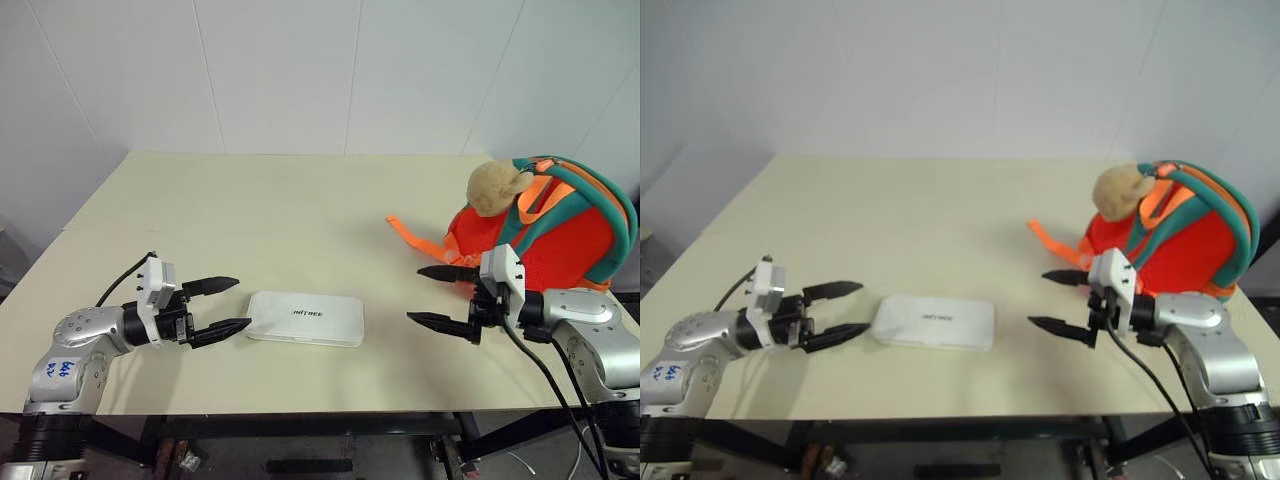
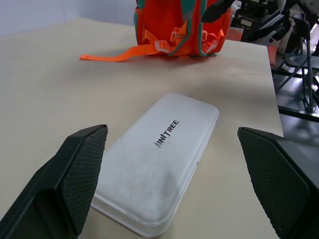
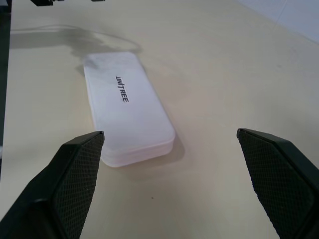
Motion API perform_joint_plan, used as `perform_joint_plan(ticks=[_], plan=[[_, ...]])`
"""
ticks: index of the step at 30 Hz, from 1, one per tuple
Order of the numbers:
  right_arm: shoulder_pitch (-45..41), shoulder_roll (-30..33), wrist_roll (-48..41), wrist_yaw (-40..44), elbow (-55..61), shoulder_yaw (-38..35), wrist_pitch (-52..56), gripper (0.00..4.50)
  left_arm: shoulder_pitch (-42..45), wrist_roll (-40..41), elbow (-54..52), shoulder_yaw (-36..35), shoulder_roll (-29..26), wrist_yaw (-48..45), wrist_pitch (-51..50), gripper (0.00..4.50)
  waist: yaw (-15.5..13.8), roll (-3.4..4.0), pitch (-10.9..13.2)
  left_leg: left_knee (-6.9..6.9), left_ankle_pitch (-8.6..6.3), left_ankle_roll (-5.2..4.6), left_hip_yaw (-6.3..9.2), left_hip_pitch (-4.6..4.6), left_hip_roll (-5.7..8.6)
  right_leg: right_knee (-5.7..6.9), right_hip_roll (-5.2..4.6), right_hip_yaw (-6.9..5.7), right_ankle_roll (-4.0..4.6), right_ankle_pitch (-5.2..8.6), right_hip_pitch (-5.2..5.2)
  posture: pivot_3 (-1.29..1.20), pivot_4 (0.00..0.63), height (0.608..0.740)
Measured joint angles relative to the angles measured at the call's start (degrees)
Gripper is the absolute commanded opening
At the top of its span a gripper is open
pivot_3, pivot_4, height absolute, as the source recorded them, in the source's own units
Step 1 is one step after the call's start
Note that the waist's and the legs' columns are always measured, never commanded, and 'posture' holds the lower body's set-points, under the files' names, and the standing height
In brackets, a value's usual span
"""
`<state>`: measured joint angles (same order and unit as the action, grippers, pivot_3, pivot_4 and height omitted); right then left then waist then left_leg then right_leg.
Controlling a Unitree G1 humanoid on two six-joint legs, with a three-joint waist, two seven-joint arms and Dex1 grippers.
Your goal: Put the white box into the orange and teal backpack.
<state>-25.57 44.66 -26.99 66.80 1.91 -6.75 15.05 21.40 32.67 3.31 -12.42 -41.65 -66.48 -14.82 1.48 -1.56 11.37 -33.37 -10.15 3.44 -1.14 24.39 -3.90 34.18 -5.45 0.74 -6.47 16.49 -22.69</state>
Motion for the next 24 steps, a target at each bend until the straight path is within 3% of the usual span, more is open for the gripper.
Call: perform_joint_plan(ticks=[10,13,24], plan=[[-2.3,0.0,2.0,0.0,-2.8,0.2,-1.4,4.5,3.6,-1.1,5.1,0.0,-0.3,-1.7,1.7,4.47,0.0,0.0,0.0,-0.08,0.0,0.0,-0.01,-0.01,0.0,0.06,0.01,0.04,-0.13,-0.07,0.0,0.0,0.15,0.74],[-2.3,-0.2,2.2,-0.3,-2.3,0.6,-1.2,4.0,4.0,-1.8,7.6,-0.1,-1.5,-3.0,3.1,3.93,0.1,0.0,0.0,-0.08,0.0,0.0,-0.02,-0.01,0.0,0.07,0.01,0.04,-0.34,-0.18,-0.02,0.0,0.15,0.74],[-2.9,-5.8,9.6,-7.0,-1.9,9.9,0.2,0.09,4.1,-5.6,16.0,-0.3,-3.7,-6.0,8.5,0.35,0.1,0.0,0.0,-0.04,0.0,0.0,-0.04,0.0,0.0,0.11,0.01,0.05,-0.25,-0.14,-0.09,0.0,0.15,0.74]])
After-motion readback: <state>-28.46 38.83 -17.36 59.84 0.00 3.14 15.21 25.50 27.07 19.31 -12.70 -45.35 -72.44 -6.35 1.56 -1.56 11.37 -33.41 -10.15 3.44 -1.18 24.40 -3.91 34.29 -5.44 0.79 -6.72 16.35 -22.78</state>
